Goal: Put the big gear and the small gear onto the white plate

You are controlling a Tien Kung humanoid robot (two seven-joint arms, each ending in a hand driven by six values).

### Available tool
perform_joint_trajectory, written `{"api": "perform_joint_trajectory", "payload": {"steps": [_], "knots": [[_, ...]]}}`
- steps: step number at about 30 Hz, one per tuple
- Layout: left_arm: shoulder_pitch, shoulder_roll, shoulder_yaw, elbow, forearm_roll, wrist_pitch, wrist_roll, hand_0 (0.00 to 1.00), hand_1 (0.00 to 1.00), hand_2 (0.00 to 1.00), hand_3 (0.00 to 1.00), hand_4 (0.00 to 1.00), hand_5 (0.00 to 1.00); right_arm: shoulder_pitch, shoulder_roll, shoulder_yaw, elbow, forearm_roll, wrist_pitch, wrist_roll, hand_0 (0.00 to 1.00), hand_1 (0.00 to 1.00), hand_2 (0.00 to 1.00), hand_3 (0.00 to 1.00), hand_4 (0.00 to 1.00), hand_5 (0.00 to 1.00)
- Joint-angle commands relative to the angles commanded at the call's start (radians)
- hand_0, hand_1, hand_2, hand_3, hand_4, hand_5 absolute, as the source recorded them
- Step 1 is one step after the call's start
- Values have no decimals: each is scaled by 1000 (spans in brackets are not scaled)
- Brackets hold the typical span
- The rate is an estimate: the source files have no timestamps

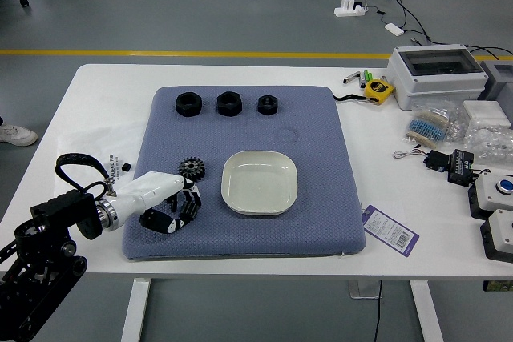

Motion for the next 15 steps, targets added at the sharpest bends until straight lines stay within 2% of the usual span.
{"api": "perform_joint_trajectory", "payload": {"steps": [12,14,15], "knots": [[-15,-10,24,-53,-46,14,8,397,374,418,453,537,2,-4,0,5,0,-11,-7,-2,642,646,736,599,859,730],[-23,-15,30,-53,-51,19,6,389,371,414,447,516,2,-4,0,3,0,-7,-7,-1,643,646,733,598,860,730],[-33,-29,33,-49,-54,26,4,389,371,414,447,516,2,-4,0,4,0,-8,-8,-2,643,646,733,598,860,730]]}}
